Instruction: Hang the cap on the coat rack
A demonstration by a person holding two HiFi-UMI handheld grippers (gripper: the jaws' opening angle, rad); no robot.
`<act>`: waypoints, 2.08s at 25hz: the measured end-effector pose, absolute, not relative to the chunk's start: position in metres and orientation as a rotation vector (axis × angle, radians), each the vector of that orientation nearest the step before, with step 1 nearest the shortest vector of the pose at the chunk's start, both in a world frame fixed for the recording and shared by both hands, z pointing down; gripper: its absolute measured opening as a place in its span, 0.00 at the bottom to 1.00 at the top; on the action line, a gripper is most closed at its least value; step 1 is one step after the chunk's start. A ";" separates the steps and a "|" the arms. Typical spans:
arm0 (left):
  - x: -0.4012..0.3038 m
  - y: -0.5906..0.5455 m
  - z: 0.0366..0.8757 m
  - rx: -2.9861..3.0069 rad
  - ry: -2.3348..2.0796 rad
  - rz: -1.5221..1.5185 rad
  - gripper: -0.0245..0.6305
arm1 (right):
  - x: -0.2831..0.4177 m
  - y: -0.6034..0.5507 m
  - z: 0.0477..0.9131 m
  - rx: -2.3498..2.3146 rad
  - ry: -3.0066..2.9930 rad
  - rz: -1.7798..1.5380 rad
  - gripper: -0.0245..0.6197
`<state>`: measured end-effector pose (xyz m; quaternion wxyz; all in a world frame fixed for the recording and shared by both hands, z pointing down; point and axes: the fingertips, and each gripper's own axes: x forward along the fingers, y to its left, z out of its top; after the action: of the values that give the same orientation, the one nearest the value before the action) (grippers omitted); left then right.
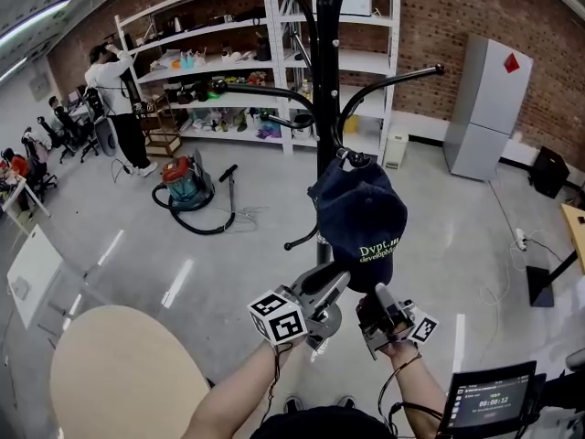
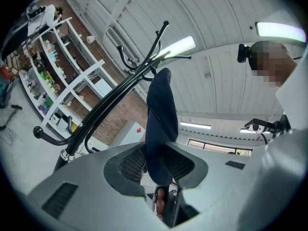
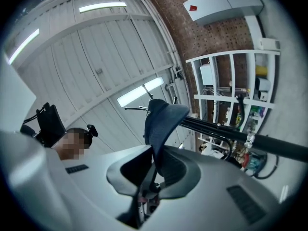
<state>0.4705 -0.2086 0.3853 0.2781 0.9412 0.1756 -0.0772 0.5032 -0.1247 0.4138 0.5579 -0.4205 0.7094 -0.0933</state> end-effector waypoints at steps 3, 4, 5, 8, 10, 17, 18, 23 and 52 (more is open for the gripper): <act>0.473 -0.223 0.395 2.533 0.436 -0.194 0.20 | 0.506 -0.141 0.426 -1.030 1.674 -0.274 0.10; 0.473 -0.227 0.397 2.537 0.418 -0.190 0.20 | 0.506 -0.146 0.430 -1.044 1.670 -0.291 0.11; 0.474 -0.231 0.399 2.542 0.399 -0.187 0.20 | 0.507 -0.151 0.433 -1.060 1.665 -0.308 0.12; 0.475 -0.242 0.402 2.562 0.345 -0.178 0.20 | 0.510 -0.165 0.441 -1.121 1.646 -0.353 0.15; 0.475 -0.246 0.404 2.579 0.321 -0.169 0.20 | 0.513 -0.171 0.448 -1.174 1.633 -0.379 0.18; 0.477 -0.272 0.409 2.568 0.200 -0.180 0.20 | 0.522 -0.185 0.490 -1.451 1.638 -0.509 0.22; 0.476 -0.276 0.410 2.567 0.186 -0.182 0.20 | 0.522 -0.184 0.495 -1.486 1.645 -0.519 0.22; 0.474 -0.292 0.414 2.573 0.149 -0.196 0.20 | 0.525 -0.184 0.512 -1.587 1.665 -0.561 0.22; 0.415 -0.255 0.469 2.607 0.036 -0.020 0.20 | 0.474 -0.155 0.469 -1.870 1.968 -0.383 0.22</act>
<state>0.4155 -0.2551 0.4690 0.2639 0.9644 0.0131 -0.0073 0.4735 -0.1549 0.4694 0.1988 -0.6684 0.7035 -0.1370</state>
